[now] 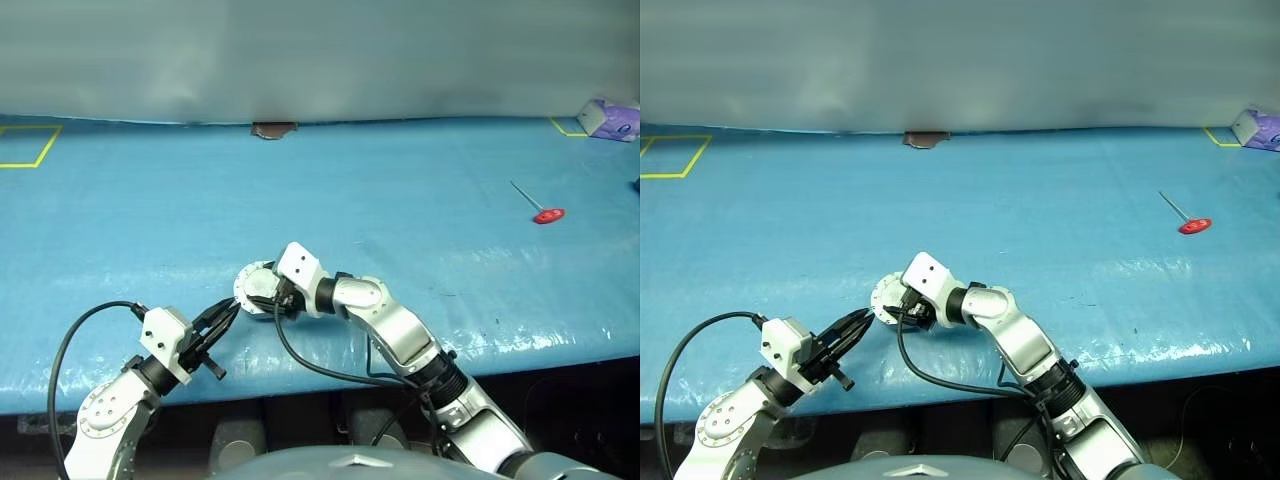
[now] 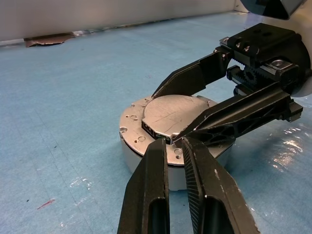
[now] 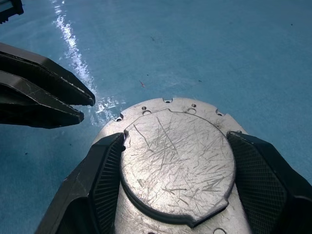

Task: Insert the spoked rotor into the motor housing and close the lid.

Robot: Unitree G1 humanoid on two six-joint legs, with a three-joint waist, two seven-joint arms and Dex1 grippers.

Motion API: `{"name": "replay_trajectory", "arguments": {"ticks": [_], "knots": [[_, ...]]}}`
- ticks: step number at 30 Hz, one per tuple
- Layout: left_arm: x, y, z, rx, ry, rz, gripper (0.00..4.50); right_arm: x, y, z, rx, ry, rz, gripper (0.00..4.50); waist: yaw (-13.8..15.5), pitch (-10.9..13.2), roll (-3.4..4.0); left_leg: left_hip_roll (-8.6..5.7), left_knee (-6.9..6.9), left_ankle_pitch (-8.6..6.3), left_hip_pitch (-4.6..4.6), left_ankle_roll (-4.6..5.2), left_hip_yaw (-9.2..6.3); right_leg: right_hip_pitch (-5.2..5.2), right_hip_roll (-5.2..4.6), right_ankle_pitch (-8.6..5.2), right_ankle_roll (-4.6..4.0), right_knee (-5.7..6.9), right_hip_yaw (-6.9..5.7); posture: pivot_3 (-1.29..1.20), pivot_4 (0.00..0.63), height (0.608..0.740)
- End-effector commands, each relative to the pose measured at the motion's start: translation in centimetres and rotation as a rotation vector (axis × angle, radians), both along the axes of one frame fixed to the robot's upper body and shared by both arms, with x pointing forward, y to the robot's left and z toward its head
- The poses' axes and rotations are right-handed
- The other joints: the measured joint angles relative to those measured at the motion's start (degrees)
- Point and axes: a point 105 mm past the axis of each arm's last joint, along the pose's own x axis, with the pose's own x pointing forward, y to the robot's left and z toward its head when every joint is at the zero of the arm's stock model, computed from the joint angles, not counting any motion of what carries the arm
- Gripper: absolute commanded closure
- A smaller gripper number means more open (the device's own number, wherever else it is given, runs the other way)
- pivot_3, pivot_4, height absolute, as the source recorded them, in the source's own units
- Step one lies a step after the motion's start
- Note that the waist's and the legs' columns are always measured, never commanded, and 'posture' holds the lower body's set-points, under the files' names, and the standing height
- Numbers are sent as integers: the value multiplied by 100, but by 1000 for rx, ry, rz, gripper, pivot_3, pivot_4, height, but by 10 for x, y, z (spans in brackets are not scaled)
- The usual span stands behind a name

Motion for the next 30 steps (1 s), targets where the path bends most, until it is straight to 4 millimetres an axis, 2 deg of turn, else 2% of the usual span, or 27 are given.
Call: {"name": "replay_trajectory", "arguments": {"ticks": [1, 24, 27, 30], "knots": [[0, 1, 3, -2, -11, 0, 3962, 1, 0, -4, -5, 14, -20, 1467, -8, 0, 1, 0, 0, 0, 1, 0, 0, -1, 0, 0, 0, 0, 0, 0, 150, 740], [0, 0, 1, -1, 5, -6, 3962, -1, -3, -15, -75, -19, -13, 1467, -25, 1, 1, 0, -2, -2, 1, -3, 0, -24, -1, 0, 0, -2, 0, 0, 150, 740], [8, 6, 8, -7, -13, 21, 3962, 0, -2, -14, -65, -7, -19, 1467, -23, 1, 1, 0, -2, -2, 1, -3, 0, -24, -1, 0, 0, -2, 0, 0, 150, 740], [24, 18, 18, -33, 16, 81, 3962, 1, -3, -13, -63, -7, -24, 1467, -20, 1, 1, 0, -2, -2, 2, -3, -4, -24, 0, 0, 0, 0, -1, 0, 150, 740]]}}
